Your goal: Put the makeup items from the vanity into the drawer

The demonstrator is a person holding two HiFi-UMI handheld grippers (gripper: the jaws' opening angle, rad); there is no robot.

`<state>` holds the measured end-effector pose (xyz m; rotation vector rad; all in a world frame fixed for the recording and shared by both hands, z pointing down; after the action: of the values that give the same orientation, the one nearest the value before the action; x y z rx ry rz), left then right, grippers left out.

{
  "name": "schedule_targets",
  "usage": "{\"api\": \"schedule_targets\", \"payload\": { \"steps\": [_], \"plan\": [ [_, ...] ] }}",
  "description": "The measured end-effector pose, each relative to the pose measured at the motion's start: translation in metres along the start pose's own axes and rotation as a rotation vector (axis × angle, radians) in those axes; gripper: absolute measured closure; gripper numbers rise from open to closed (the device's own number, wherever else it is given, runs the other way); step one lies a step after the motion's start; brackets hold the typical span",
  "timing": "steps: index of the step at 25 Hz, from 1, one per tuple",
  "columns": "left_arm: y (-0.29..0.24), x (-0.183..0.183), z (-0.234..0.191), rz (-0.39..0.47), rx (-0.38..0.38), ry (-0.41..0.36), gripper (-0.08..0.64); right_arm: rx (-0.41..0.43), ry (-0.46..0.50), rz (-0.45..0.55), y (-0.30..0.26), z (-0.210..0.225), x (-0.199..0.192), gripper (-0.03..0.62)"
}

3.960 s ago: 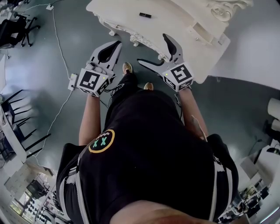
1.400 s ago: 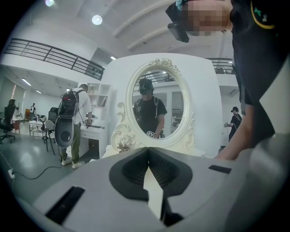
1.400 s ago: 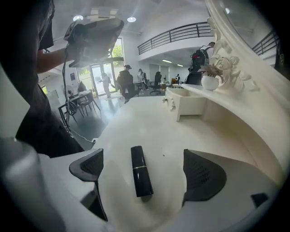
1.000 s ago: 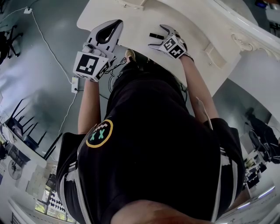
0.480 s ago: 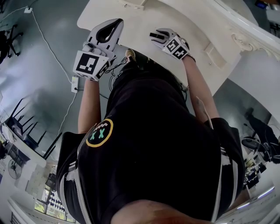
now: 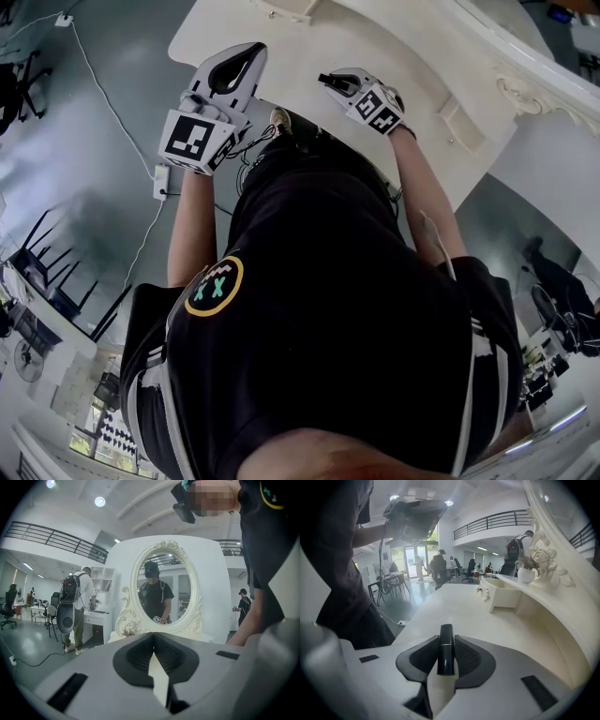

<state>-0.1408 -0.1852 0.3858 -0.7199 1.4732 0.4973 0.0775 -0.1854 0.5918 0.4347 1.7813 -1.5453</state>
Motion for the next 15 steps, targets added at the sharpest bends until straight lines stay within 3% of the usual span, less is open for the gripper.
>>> {"api": "schedule_targets", "payload": {
  "steps": [6,15],
  "plan": [
    [0.001,0.002,-0.001,0.006,0.008,-0.011,0.540,-0.034,0.004,0.094,0.007,0.021,0.037,0.472],
    [0.009,0.004,-0.008,0.010,0.027,-0.011,0.540,-0.102,0.055,0.175,0.002,0.094,0.127,0.472]
  ]
}}
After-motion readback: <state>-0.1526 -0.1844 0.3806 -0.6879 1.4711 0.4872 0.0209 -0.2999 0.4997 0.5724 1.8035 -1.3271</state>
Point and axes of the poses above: the fingertips, and each gripper's own axes: y backward along the fingers, z to its right, x out of its top, the point moved 8 cm from there along y, backward along the fingers
